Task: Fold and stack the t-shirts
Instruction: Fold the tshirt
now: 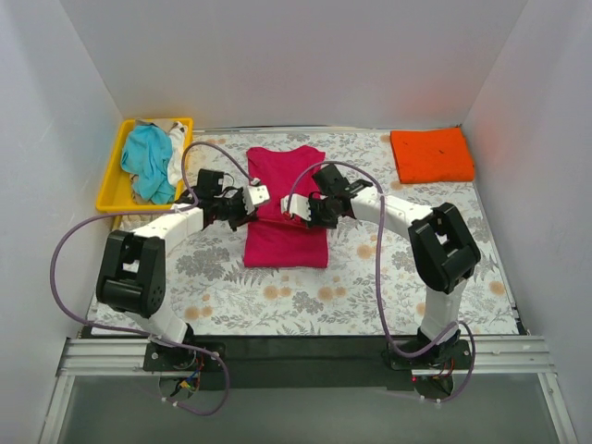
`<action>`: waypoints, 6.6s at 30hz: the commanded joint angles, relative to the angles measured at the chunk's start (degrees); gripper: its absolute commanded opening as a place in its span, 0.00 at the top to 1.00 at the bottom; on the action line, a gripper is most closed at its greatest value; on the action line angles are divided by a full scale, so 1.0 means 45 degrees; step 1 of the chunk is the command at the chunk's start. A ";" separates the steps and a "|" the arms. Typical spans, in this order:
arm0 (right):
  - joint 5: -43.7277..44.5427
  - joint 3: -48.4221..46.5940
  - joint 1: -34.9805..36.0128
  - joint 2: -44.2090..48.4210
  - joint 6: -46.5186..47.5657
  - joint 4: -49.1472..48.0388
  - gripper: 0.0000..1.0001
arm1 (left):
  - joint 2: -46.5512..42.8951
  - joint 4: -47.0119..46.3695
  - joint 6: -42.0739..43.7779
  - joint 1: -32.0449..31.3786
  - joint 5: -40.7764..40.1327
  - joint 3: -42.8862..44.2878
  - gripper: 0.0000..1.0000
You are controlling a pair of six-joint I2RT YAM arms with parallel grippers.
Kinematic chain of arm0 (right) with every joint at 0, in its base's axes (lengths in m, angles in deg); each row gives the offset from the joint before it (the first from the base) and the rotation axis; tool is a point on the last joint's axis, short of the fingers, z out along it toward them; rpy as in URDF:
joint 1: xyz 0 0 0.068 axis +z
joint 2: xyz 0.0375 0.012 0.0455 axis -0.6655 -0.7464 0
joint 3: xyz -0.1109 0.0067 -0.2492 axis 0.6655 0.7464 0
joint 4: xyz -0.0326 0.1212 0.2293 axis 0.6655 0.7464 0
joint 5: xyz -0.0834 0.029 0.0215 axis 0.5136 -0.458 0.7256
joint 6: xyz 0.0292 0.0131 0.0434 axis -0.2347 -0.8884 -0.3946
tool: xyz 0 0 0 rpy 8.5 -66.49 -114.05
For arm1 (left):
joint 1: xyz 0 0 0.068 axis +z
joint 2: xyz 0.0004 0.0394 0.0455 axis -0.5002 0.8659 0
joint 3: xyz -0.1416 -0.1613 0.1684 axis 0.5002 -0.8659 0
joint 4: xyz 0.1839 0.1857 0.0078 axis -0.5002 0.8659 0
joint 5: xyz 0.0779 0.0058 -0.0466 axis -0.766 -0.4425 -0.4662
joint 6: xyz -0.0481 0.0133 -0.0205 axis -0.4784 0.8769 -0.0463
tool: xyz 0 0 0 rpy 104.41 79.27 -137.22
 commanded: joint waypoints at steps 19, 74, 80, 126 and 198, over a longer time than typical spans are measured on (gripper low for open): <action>0.0435 -0.3089 -0.0884 -0.1419 0.0069 -0.0211 0.53 | 0.2104 -0.1504 -0.1250 0.0616 -0.0802 0.2400 0.68; 0.1083 0.5016 0.2279 0.3754 -0.1532 -0.1171 0.99 | -0.5726 0.1596 0.4491 -0.1786 0.0036 -0.5628 1.00; -0.0168 0.5348 0.2571 0.5376 -0.2684 0.0450 0.99 | -0.7603 0.4080 0.4316 -0.1786 0.0465 -0.5510 1.00; -0.1223 -0.3087 -0.0161 0.3527 0.0068 0.5160 0.99 | -0.5809 0.3675 -0.0373 0.1025 0.2107 0.0642 1.00; -0.9114 -0.7444 -0.2857 -0.4051 -1.0804 0.1026 0.46 | 0.1279 -0.4509 -1.6230 0.2276 0.4647 0.0251 0.67</action>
